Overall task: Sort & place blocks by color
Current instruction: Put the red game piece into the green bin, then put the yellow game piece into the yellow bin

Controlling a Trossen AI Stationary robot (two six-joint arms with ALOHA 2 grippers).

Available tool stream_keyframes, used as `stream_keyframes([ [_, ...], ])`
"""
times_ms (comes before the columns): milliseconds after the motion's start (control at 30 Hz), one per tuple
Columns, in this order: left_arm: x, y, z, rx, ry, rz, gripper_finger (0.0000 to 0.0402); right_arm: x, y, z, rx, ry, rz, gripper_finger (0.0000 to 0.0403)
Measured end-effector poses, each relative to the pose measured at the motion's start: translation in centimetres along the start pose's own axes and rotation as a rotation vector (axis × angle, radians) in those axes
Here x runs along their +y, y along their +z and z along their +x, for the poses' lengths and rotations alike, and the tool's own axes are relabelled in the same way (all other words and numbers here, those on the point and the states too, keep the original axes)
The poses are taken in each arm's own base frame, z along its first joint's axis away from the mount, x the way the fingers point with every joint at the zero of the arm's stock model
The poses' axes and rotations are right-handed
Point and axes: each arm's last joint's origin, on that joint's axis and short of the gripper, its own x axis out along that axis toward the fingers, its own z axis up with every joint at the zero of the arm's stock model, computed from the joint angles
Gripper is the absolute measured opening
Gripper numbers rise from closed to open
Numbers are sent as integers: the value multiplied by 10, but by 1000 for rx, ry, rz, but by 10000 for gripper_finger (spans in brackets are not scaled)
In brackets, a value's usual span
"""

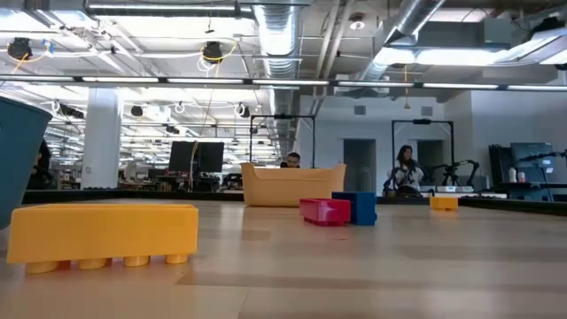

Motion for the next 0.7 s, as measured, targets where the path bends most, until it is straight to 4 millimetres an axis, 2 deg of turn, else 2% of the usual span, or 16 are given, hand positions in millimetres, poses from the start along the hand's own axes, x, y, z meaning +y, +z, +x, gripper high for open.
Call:
stream_keyframes([
  [133,0,0,0,-1,0,-1,206,3,-31,-11,72,-51,92,149],
  [333,1,0,0,-1,5,-2,206,1,-59,-9,92,-87,188,211],
  [533,1,0,1,1,6,-2,206,-4,-59,-2,136,-110,224,262],
  [700,2,-3,1,32,11,-33,206,-9,-48,4,141,-120,174,270],
])
